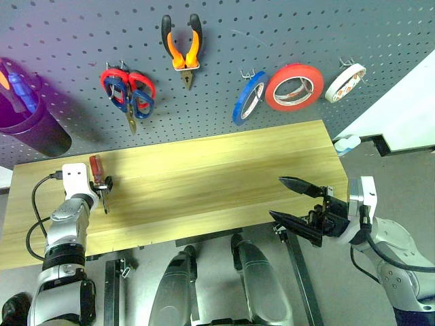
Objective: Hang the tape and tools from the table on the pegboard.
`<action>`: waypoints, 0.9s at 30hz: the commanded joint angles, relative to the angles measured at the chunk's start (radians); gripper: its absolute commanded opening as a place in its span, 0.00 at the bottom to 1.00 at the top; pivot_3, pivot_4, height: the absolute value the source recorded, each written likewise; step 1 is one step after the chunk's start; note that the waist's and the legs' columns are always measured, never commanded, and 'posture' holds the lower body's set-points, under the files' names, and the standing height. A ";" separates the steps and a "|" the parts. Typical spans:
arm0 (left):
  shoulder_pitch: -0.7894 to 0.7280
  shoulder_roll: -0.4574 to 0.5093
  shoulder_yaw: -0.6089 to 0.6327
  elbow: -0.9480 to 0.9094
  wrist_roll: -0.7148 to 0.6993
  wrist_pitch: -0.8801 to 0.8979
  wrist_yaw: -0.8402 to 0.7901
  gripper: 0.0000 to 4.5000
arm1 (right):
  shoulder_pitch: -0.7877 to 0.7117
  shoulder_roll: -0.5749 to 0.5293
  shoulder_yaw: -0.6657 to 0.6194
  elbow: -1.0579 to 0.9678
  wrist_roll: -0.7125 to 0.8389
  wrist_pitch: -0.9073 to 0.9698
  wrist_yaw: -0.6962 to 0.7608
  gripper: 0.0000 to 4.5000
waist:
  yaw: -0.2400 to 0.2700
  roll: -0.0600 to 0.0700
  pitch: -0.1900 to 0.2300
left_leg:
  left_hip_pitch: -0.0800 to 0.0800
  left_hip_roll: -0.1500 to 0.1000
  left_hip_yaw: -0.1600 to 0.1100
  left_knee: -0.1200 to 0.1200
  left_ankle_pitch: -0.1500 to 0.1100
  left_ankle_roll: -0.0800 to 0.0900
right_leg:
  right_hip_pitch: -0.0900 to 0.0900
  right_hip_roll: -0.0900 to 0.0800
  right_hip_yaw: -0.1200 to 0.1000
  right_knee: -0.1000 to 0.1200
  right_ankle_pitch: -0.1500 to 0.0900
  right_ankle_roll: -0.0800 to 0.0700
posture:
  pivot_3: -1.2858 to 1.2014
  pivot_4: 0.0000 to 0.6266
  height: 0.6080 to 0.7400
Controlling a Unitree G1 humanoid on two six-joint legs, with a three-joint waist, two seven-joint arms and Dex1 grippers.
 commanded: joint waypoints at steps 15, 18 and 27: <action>0.028 -0.031 0.040 -0.032 -0.070 0.237 0.076 0.27 | -0.012 0.005 -0.011 -0.004 -0.017 -0.045 -0.002 1.00 | -0.004 0.001 0.001 | 0.001 0.000 0.001 -0.001 0.000 0.000 | 0.000 0.000 0.001 0.000 0.000 0.001 | 0.44 0.72 1.00; 0.037 -0.051 0.069 -0.087 -0.108 0.297 0.082 0.18 | -0.012 0.012 -0.008 0.000 -0.022 -0.051 -0.005 1.00 | -0.004 0.002 0.001 | 0.001 0.000 0.001 -0.001 0.000 0.000 | 0.000 0.000 0.001 0.000 0.000 0.001 | 0.44 0.71 1.00; 0.170 -0.121 0.053 -0.395 -0.124 0.388 0.109 0.18 | -0.030 0.021 0.003 0.025 -0.040 -0.075 0.001 1.00 | -0.003 0.002 0.001 | 0.001 0.000 0.002 -0.001 0.000 -0.001 | 0.000 0.000 0.001 -0.001 0.001 0.002 | 0.44 0.67 1.00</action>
